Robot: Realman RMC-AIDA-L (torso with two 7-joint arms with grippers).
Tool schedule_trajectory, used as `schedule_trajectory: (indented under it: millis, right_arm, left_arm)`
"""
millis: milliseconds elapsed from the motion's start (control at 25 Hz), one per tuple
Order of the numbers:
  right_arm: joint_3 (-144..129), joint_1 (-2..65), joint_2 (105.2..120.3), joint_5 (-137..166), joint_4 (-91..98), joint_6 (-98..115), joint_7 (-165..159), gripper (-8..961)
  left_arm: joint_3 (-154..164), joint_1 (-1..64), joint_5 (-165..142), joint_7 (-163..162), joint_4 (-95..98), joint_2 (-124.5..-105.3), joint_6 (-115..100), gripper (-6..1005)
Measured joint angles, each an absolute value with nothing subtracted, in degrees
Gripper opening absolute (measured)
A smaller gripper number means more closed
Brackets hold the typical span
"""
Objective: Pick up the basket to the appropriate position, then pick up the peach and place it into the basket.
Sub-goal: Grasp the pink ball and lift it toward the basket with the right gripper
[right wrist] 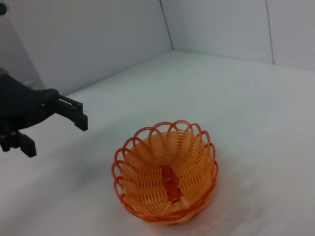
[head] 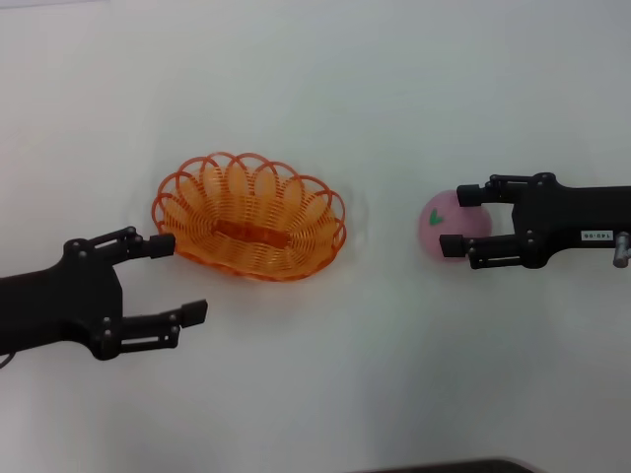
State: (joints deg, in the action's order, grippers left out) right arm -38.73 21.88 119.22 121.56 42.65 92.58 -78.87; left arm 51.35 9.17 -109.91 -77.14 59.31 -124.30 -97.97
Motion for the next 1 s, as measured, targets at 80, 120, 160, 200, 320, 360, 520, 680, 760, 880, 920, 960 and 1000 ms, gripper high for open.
schedule_trajectory:
  millis: [80,120,160,200,320,360,520,680,760,880,920,960,1000]
  right_arm:
    - [-38.9,22.0,119.23,121.6,42.8,92.6,-78.8,825]
    - [-38.9,22.0,119.24,121.6,42.8,92.6,-78.8,825]
    - [-38.9,22.1,119.25,121.6,42.8,92.6,-78.8,825]
    - [-38.9,22.1,119.25,121.6,42.8,92.6,-78.8,825]
    - [-38.9,22.1,119.19,121.8,42.7,92.6,-78.7,825]
    - [-39.0,22.1,119.18,121.8,42.7,92.6,-78.7,824]
    - [-39.0,22.0,119.2,121.9,42.5,92.6,-77.7,824]
    - [-39.1,22.0,119.25,121.9,42.5,92.8,-77.3,823]
    - [-39.0,22.0,119.26,121.8,42.5,93.6,-77.3,823]
    - [-38.4,22.0,119.18,120.4,42.5,95.6,-78.1,823]
    - [-38.4,22.1,119.0,119.5,42.5,96.7,-79.3,823]
    - [-38.4,22.2,118.89,119.1,42.5,97.4,-80.4,823]
    - [-38.4,22.6,118.72,118.7,42.6,98.3,-82.5,822]
  left_arm:
    - [51.2,9.4,-110.8,-74.5,57.8,-124.22,-97.7,856]
    - [51.3,9.5,-111.3,-73.8,57.4,-124.22,-97.7,856]
    - [51.3,9.6,-112.0,-73.6,57.2,-124.21,-97.5,855]
    - [51.3,9.8,-112.8,-73.5,57.1,-124.21,-97.3,854]
    - [51.3,10.2,-115.0,-73.8,56.7,-124.15,-96.5,852]
    - [51.3,10.3,-115.8,-73.8,56.5,-124.09,-96.2,851]
    - [51.2,10.5,-116.7,-73.9,56.4,-124.02,-96.0,852]
    - [51.2,10.7,-116.7,-73.9,56.1,-124.01,-95.6,852]
    - [51.2,10.7,-116.5,-73.9,55.7,-124.01,-95.5,853]
    - [51.2,10.9,-116.2,-73.9,54.9,-124.01,-95.8,853]
    - [51.2,10.9,-116.2,-73.9,54.8,-124.01,-95.9,853]
    - [51.2,10.9,-116.2,-73.9,54.8,-124.01,-96.0,853]
    - [51.2,10.9,-116.2,-73.9,54.7,-124.01,-96.1,854]
